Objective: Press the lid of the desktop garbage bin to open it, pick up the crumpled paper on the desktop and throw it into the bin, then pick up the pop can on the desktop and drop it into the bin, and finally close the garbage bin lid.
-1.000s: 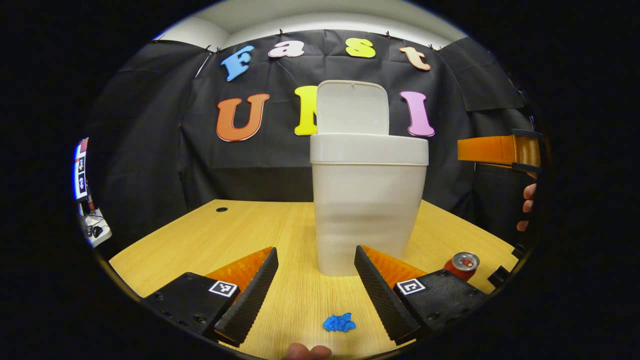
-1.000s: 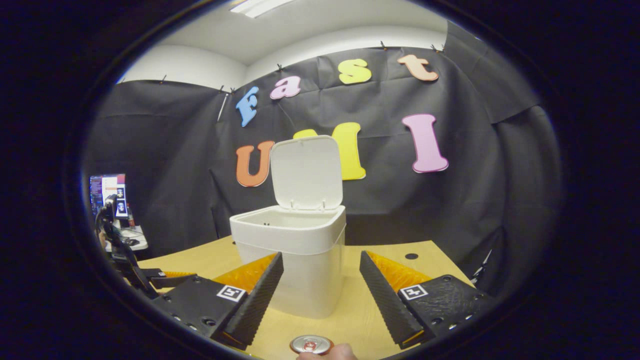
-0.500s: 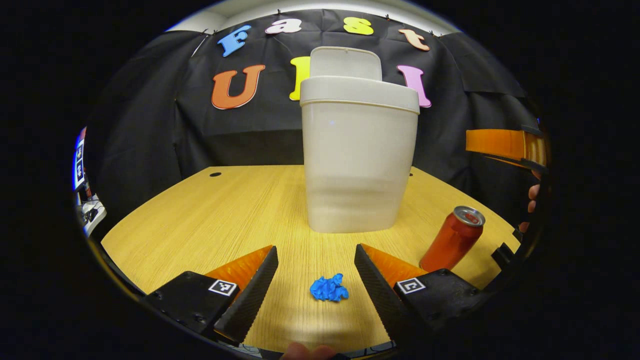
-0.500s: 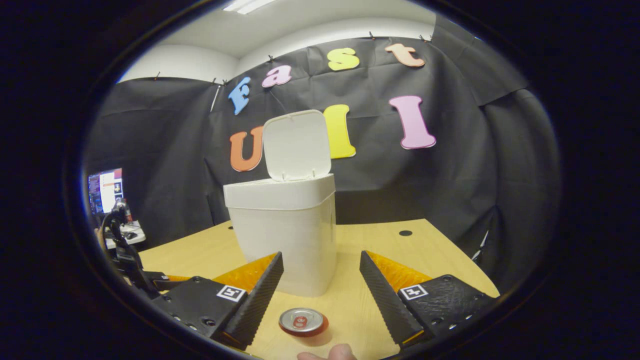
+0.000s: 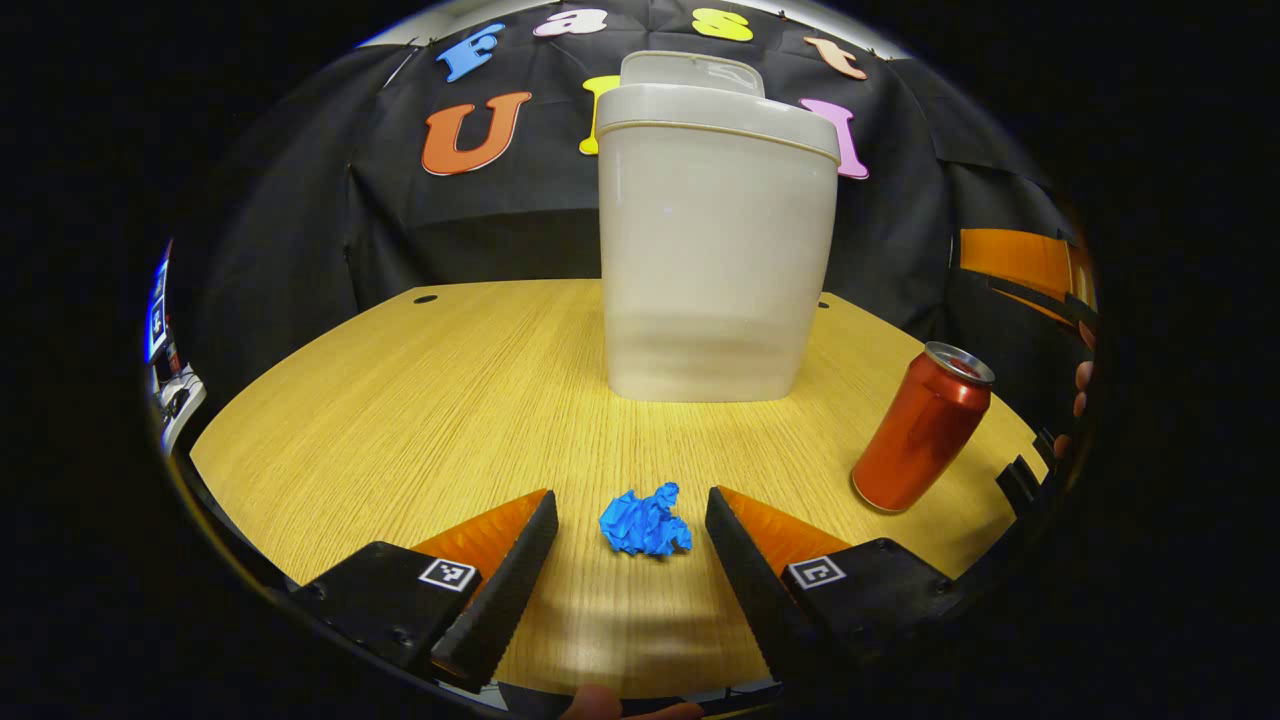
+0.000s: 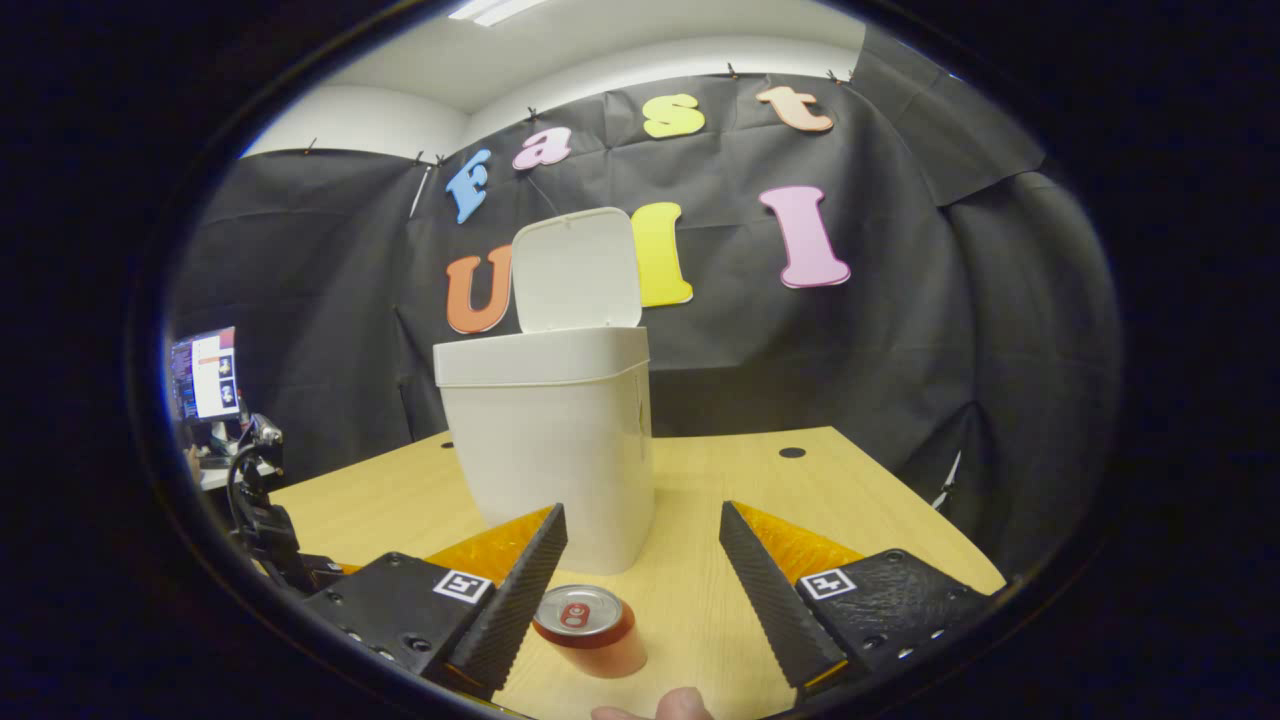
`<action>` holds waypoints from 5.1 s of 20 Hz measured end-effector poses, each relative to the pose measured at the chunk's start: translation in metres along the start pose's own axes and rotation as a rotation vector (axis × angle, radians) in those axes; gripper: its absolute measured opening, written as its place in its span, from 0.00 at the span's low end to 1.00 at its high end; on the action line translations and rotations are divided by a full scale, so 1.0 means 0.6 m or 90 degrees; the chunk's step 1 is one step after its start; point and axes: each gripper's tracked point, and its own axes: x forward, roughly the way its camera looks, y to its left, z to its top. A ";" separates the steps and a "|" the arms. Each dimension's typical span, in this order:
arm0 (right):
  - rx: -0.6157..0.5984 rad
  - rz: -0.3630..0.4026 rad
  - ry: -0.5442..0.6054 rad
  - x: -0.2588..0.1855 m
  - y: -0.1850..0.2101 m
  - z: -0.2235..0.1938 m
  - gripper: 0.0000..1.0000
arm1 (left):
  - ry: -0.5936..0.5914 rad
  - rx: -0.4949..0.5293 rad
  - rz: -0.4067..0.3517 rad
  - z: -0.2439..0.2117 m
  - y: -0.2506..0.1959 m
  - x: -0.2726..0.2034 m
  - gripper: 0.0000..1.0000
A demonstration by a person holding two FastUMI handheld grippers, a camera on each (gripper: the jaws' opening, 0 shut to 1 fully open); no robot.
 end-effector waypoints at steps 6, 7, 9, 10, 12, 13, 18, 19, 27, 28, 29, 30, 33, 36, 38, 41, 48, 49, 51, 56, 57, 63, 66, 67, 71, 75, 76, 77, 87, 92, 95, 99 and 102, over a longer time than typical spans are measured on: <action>-0.002 -0.005 0.005 -0.002 0.004 -0.021 0.93 | 0.020 0.002 0.005 -0.012 0.003 0.006 0.81; -0.003 -0.007 0.005 -0.003 0.005 -0.022 0.93 | 0.023 0.004 0.004 -0.014 0.002 0.005 0.87; -0.005 -0.008 0.008 -0.004 0.004 -0.028 0.96 | 0.033 0.004 0.004 -0.022 0.001 0.006 0.76; -0.004 -0.005 0.012 -0.006 0.005 -0.035 0.93 | 0.034 0.005 0.010 -0.023 0.004 0.006 0.71; -0.004 -0.001 0.017 -0.010 0.008 -0.042 0.93 | 0.031 0.005 0.014 -0.021 0.006 0.006 0.66; -0.005 0.002 0.018 -0.014 0.011 -0.045 0.93 | 0.030 0.001 0.016 -0.021 0.007 0.005 0.64; -0.017 0.005 0.022 -0.022 0.026 -0.060 0.96 | 0.032 -0.008 0.033 -0.022 0.016 0.008 0.48; -0.019 0.007 0.024 -0.022 0.031 -0.063 0.93 | 0.031 -0.009 0.031 -0.020 0.017 0.008 0.41; -0.041 0.007 0.047 -0.017 0.055 -0.100 0.96 | 0.003 -0.011 0.027 0.006 0.015 0.005 0.36; -0.043 0.004 0.053 -0.014 0.053 -0.108 0.96 | -0.004 -0.014 0.024 0.016 0.015 0.004 0.36; -0.042 0.002 0.058 -0.012 0.052 -0.113 0.96 | -0.013 -0.015 0.021 0.024 0.014 0.003 0.36; -0.040 0.001 0.065 -0.011 0.054 -0.122 0.96 | -0.021 -0.015 0.019 0.031 0.014 0.002 0.36; -0.036 -0.002 0.094 -0.003 0.053 -0.148 0.93 | -0.043 -0.007 0.013 0.053 0.013 -0.001 0.36; -0.036 -0.006 0.122 0.006 0.052 -0.178 0.96 | -0.060 -0.002 0.012 0.067 0.015 -0.005 0.36; -0.030 -0.006 0.144 0.009 0.049 -0.201 0.96 | -0.068 0.000 0.009 0.077 0.016 -0.007 0.36; -0.010 0.000 0.188 0.012 0.052 -0.232 0.96 | -0.085 0.001 0.009 0.098 0.018 -0.014 0.36; 0.006 -0.008 0.238 0.019 0.042 -0.272 0.96 | -0.158 -0.012 0.014 0.182 0.024 -0.033 0.36; 0.006 -0.009 0.245 0.020 0.043 -0.275 0.96 | -0.174 -0.011 0.014 0.200 0.025 -0.036 0.36; 0.004 -0.011 0.250 0.019 0.041 -0.280 0.96 | -0.200 -0.013 0.020 0.235 0.034 -0.042 0.36; 0.002 -0.010 0.258 0.021 0.036 -0.280 0.92 | -0.267 -0.014 0.028 0.322 0.051 -0.061 0.36; 0.001 -0.010 0.261 0.021 0.035 -0.280 0.88 | -0.277 -0.016 0.026 0.335 0.050 -0.061 0.35; -0.005 0.033 0.257 0.017 0.057 -0.273 0.82 | -0.330 -0.029 -0.013 0.422 0.017 -0.069 0.35; -0.021 0.044 0.241 0.019 0.055 -0.254 0.82 | -0.366 -0.008 -0.014 0.479 0.011 -0.072 0.31; -0.021 0.048 0.237 0.019 0.055 -0.246 0.82 | -0.380 -0.005 -0.016 0.497 0.008 -0.073 0.31; -0.022 0.056 0.226 0.015 0.050 -0.232 0.82 | -0.405 0.017 -0.023 0.561 -0.005 -0.051 0.39; -0.006 0.050 0.225 0.014 0.034 -0.229 0.82 | -0.401 0.032 -0.019 0.587 -0.012 -0.003 0.35; -0.003 0.048 0.225 0.014 0.029 -0.229 0.82 | -0.392 0.034 -0.022 0.585 -0.017 0.011 0.35; 0.000 0.045 0.223 0.014 0.024 -0.225 0.82 | -0.381 0.034 -0.028 0.581 -0.022 0.023 0.35; 0.008 0.044 0.207 0.023 0.017 -0.206 0.82 | -0.355 0.026 -0.063 0.572 -0.046 0.039 0.95; 0.002 0.040 0.191 0.018 0.015 -0.191 0.81 | -0.373 0.024 -0.050 0.570 -0.033 0.008 0.98; -0.008 0.036 0.176 0.015 0.012 -0.170 0.82 | -0.379 0.027 -0.038 0.561 -0.018 -0.010 0.99; -0.018 0.044 0.155 0.020 0.014 -0.119 0.82 | -0.367 0.030 -0.035 0.525 0.007 -0.034 0.98; -0.023 0.048 0.132 0.023 0.016 -0.060 0.81 | -0.361 0.027 -0.016 0.489 0.042 -0.054 0.99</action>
